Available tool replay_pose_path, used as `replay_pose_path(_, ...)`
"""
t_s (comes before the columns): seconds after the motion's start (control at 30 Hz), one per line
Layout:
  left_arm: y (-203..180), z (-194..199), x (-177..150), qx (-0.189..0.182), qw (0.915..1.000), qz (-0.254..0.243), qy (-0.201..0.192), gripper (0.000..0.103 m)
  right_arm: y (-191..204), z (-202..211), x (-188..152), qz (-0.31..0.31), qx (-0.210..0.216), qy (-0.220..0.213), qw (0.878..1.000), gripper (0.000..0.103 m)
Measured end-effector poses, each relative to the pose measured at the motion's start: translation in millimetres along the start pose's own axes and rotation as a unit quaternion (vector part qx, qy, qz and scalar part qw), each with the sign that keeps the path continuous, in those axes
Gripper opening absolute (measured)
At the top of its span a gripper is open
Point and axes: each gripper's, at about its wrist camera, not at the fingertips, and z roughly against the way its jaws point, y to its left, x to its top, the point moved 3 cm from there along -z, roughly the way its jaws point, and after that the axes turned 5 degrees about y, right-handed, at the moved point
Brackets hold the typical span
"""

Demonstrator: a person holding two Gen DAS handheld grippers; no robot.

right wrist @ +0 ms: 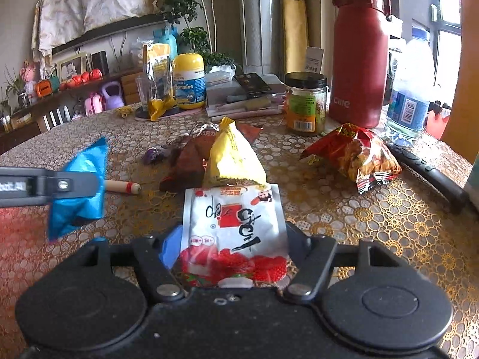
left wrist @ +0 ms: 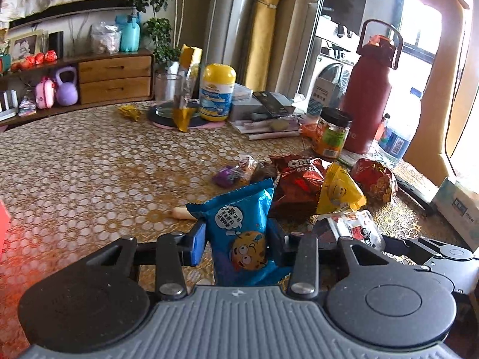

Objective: Organize snacks
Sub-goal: 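Lift both bags and carry them over the shoebox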

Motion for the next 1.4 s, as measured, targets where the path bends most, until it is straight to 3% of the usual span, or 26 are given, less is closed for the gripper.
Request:
replay_pose_path(0.93,25.0,155.4,-39.1,0.025,0.9977,0.011,-0.062,0.042,10.9,104.0,-18.9,-0.027,0.001,-0.043,0.999,0.068)
replay_pose_path(1.4,58.4,227.9,-57.1,0.060,0.9922,0.034,-0.104,0.042,85.9,175.3,-19.1,0.022,0.078,-0.089,0.993,0.068)
